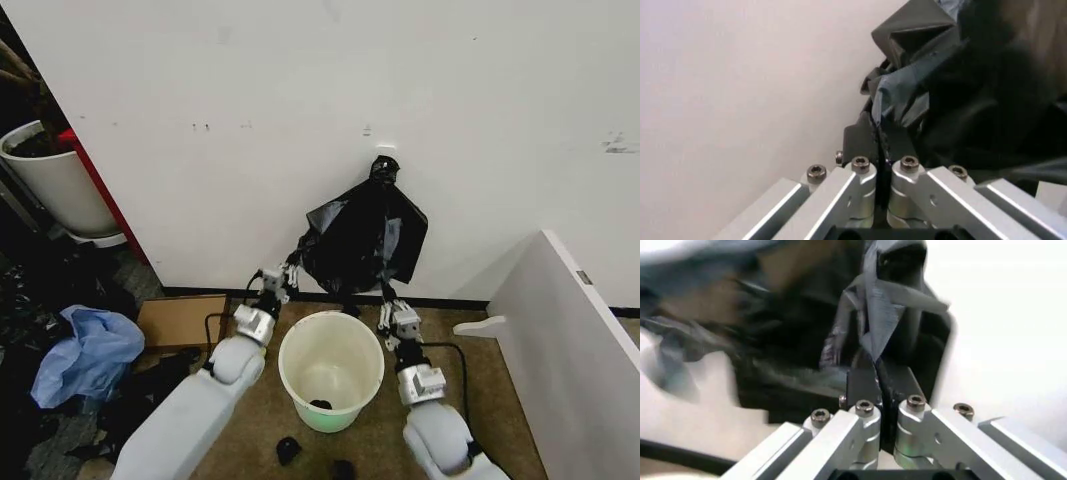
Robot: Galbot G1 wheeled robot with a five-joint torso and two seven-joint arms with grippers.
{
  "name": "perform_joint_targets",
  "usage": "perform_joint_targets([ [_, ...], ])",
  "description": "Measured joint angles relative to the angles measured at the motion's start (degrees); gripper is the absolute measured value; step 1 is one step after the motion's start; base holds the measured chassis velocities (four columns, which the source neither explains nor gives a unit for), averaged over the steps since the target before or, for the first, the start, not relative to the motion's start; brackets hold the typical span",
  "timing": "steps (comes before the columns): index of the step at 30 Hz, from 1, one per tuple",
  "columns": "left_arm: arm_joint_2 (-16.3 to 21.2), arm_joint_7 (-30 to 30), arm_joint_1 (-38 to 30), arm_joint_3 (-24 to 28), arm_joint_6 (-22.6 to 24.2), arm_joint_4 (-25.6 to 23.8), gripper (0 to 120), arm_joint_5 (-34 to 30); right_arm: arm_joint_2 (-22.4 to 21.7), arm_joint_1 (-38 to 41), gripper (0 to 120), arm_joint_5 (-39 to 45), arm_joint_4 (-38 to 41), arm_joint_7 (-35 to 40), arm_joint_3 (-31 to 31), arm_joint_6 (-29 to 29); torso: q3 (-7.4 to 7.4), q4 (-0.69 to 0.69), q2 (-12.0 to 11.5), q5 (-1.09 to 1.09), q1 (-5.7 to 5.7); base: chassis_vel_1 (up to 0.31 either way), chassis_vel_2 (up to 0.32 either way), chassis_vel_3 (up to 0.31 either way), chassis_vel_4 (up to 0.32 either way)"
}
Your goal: Place the garbage bag over the trash bin.
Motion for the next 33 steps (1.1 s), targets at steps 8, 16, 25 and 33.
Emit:
perform_joint_targets([
  [8, 1.47, -0.34, 7.48, -3.63, -0.9, -7.63, 0, 0.97, -1.89, -5.5, 0, -3.07, 5.28, 4.62, -2.13, -3.33, 0.0, 0.02, 0.01, -0.01, 0.0, 0.0, 0.0, 0.0, 0.0],
  [16, 3.79, 1.84, 10.22, -4.42, -1.58, -17.72, 0, -1.87, -2.82, -9.41, 0, -3.48, 13.24, 1.51, -1.48, 2.8, 0.0, 0.01, 0.01, 0.0, 0.0, 0.0, 0.0, 0.0, 0.0],
  [25, 4.31, 3.29, 15.31, -4.7, -0.46, -24.91, 0, -2.99, -1.91, -16.03, 0, -4.5, 22.52, 0.58, -1.46, 4.96, 0.01, 0.0, 0.01, -0.02, 0.01, 0.0, 0.0, 0.0, 0.0],
  [33, 3.46, 3.28, 20.35, -5.3, -0.53, -28.63, 0, -0.55, -1.23, -18.93, 0, -3.84, 24.2, -0.6, -2.16, 6.43, 0.01, 0.01, 0.01, -0.01, 0.01, 0.0, 0.0, 0.0, 0.0],
])
